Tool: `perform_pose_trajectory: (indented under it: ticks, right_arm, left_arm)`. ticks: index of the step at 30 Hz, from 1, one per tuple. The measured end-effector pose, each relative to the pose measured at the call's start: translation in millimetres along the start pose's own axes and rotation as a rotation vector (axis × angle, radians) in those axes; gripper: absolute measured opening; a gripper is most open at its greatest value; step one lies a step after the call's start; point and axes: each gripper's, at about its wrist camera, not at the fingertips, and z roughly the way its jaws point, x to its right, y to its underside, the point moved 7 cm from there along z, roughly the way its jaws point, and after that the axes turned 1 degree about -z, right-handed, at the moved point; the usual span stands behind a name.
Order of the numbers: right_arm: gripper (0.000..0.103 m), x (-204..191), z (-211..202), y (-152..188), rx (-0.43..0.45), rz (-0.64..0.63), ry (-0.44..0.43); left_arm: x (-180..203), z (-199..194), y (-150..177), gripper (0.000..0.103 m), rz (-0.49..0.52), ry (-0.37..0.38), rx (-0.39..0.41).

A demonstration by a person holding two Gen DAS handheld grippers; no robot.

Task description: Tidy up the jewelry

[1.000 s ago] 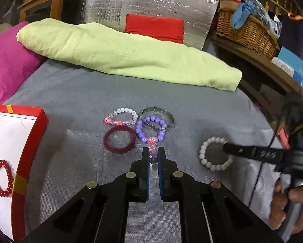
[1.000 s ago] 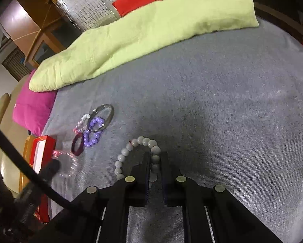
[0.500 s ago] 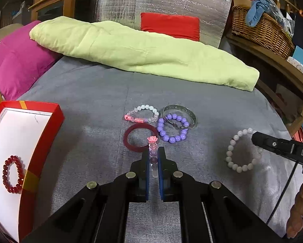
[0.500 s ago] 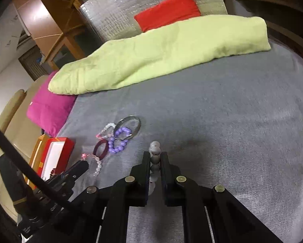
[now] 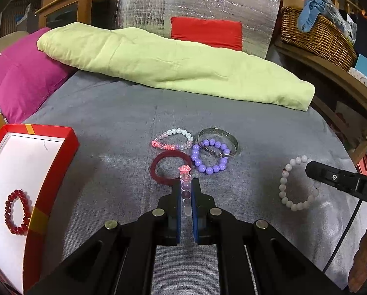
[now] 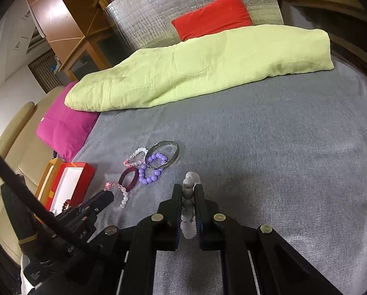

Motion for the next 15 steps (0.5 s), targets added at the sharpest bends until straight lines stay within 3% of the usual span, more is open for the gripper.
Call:
perform_pose_trajectory:
  ticks: [15]
  right_arm:
    - [0.010,-3.4,6.9,6.7,-0.019,-0.022,0.019]
  left_arm:
    - [-10.6,-9.9,-4.9,0.008,-0.042,0.005,0.024]
